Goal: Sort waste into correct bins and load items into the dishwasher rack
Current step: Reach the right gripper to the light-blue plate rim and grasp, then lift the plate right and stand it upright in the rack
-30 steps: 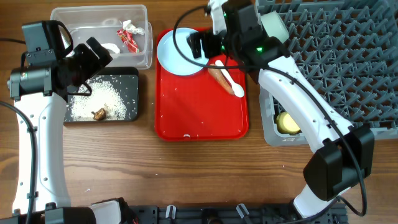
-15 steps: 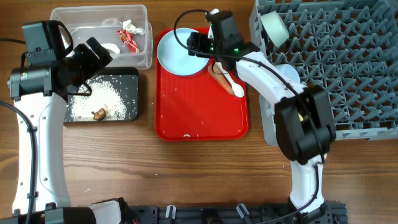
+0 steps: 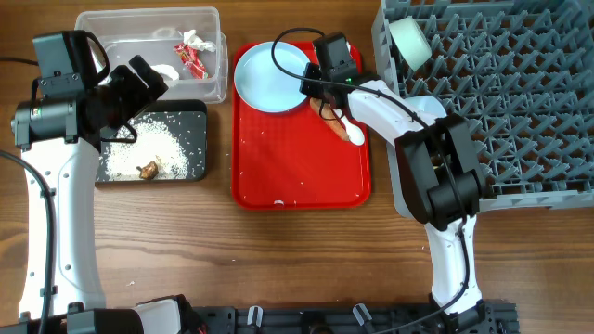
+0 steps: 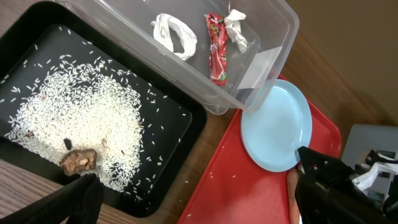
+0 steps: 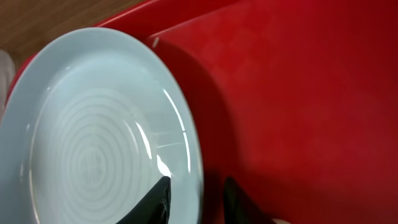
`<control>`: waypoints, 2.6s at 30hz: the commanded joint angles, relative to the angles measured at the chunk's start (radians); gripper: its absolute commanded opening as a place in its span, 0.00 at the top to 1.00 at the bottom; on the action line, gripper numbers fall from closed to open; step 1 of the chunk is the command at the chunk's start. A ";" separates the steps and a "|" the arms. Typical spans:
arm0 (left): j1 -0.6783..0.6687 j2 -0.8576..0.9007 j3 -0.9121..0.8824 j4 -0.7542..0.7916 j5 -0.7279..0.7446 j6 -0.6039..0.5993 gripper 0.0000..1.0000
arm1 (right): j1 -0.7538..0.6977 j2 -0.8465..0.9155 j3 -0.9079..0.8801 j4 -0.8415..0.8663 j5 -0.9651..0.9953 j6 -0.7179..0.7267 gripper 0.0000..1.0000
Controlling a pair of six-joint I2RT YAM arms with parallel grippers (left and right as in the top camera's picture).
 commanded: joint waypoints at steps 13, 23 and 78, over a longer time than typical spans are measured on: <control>0.004 0.008 0.003 -0.001 -0.002 -0.009 0.00 | 0.038 0.043 0.000 -0.016 0.031 0.095 0.96; 0.004 0.008 0.003 0.000 -0.002 -0.009 0.00 | -0.009 -0.109 0.003 -0.101 0.074 -0.137 0.96; 0.004 0.008 0.003 -0.001 -0.002 -0.009 0.00 | -0.356 -0.344 0.000 -0.136 0.660 -1.378 0.78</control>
